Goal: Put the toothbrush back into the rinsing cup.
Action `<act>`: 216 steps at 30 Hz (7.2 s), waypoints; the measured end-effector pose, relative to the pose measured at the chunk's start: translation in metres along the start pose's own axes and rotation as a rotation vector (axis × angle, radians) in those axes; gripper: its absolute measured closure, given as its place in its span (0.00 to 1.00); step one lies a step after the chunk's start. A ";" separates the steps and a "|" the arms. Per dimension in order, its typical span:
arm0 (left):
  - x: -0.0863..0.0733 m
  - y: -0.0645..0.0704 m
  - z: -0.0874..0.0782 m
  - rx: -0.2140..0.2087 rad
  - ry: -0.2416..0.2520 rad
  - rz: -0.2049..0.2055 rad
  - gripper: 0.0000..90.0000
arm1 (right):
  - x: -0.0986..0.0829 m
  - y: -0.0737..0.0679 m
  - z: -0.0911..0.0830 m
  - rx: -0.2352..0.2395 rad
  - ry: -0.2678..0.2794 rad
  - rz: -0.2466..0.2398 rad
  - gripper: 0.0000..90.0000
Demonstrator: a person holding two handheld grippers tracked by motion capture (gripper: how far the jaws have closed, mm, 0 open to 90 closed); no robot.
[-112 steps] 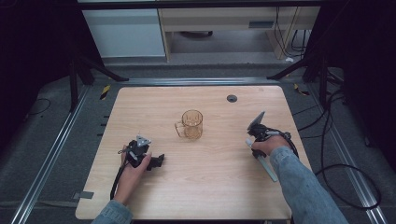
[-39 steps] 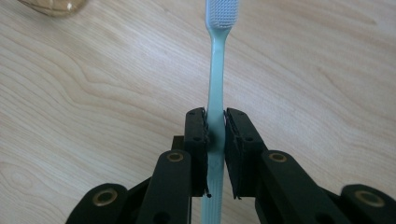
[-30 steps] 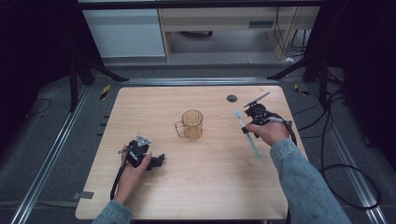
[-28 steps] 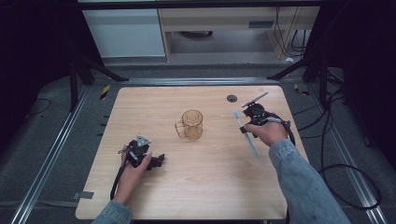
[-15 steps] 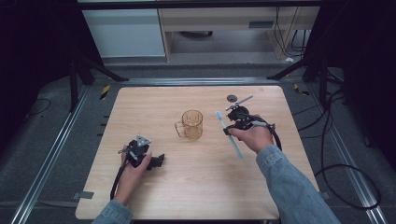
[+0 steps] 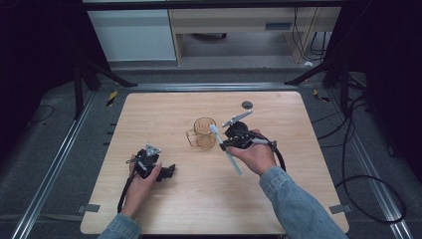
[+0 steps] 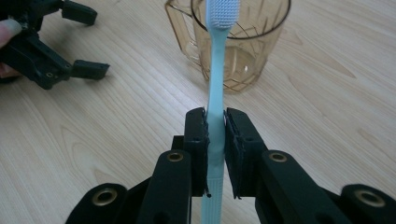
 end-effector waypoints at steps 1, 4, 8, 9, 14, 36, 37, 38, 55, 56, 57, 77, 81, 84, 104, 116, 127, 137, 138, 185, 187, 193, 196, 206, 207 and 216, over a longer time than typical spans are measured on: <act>0.000 0.000 0.000 0.000 0.000 0.000 0.00 | 0.000 -0.002 0.000 0.000 0.000 0.002 0.88; 0.000 0.000 0.000 0.000 -0.001 0.002 0.00 | 0.003 -0.011 0.002 0.010 0.015 0.001 0.88; 0.000 0.000 0.000 0.000 0.000 0.002 0.00 | 0.004 -0.019 0.003 0.018 0.039 0.000 0.88; 0.000 0.000 0.000 0.000 0.005 -0.001 0.00 | 0.005 -0.023 0.003 0.019 0.049 0.001 0.88; 0.000 0.000 0.000 0.000 0.001 0.001 0.00 | 0.011 -0.038 0.005 0.036 0.100 -0.009 0.88; -0.001 0.000 0.000 0.000 0.008 -0.003 0.00 | 0.037 -0.074 0.018 0.034 0.280 0.035 0.88; -0.001 0.000 0.000 0.000 0.007 -0.001 0.00 | 0.039 -0.075 0.018 0.030 0.288 0.036 0.88; -0.001 0.000 0.000 -0.001 0.007 -0.001 0.00 | 0.041 -0.076 0.019 0.029 0.295 0.037 0.88; -0.001 0.000 0.000 0.000 0.008 -0.003 0.00 | 0.066 -0.089 0.018 0.003 0.405 0.054 0.88; -0.001 0.000 0.000 0.000 0.006 -0.002 0.00 | 0.068 -0.090 0.018 -0.001 0.412 0.057 0.88; -0.001 0.000 0.000 0.000 0.007 -0.002 0.00 | 0.069 -0.090 0.019 -0.003 0.418 0.053 0.88; -0.001 0.000 0.000 -0.001 0.007 -0.003 0.00 | 0.073 -0.094 0.024 -0.035 0.497 0.104 0.88; -0.001 0.000 0.000 -0.001 0.007 -0.003 0.00 | 0.072 -0.094 0.024 -0.045 0.513 0.111 0.88; -0.001 0.000 0.000 -0.001 0.007 -0.003 0.00 | 0.071 -0.094 0.024 -0.049 0.519 0.121 0.88; -0.001 0.000 0.000 0.000 0.015 -0.004 0.00 | 0.063 -0.098 0.020 -0.082 0.652 0.146 0.88; -0.001 0.000 0.000 0.000 0.014 -0.003 0.00 | 0.064 -0.096 0.019 -0.116 0.722 0.163 0.88; -0.001 0.000 0.000 0.000 0.016 -0.003 0.00 | 0.065 -0.088 0.029 -0.166 0.784 0.165 0.88; -0.001 0.000 0.001 0.001 0.018 -0.004 0.00 | 0.064 -0.082 0.041 -0.219 0.813 0.137 0.88; -0.001 0.000 0.001 0.001 0.018 -0.004 0.00 | 0.064 -0.081 0.042 -0.219 0.815 0.141 0.88; -0.001 0.000 0.000 0.000 0.014 -0.002 0.00 | 0.045 -0.074 0.079 -0.233 0.788 0.142 0.88; -0.001 0.000 0.000 0.000 0.013 -0.002 0.00 | 0.043 -0.074 0.082 -0.232 0.779 0.144 0.88; -0.001 0.000 0.000 0.000 0.013 -0.002 0.00 | 0.037 -0.074 0.090 -0.228 0.761 0.154 0.88; -0.001 0.000 0.000 0.000 0.013 -0.002 0.00 | 0.034 -0.073 0.093 -0.225 0.759 0.156 0.88; -0.001 0.000 0.000 0.000 0.014 -0.003 0.00 | 0.028 -0.073 0.100 -0.221 0.746 0.170 0.88; -0.001 0.000 0.000 0.000 0.014 -0.003 0.00 | 0.027 -0.073 0.101 -0.222 0.745 0.167 0.88; -0.001 0.000 0.000 0.000 0.013 -0.003 0.00 | 0.023 -0.073 0.106 -0.216 0.741 0.179 0.88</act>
Point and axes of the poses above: each handheld gripper's, and its own axes: z roughly forward along the jaws, x roughly out of its top, y roughly to its right, the point moved 1 cm from there along z, roughly forward along the jaws, and after that the axes turned 13 degrees about -x, right-handed, at the moved point
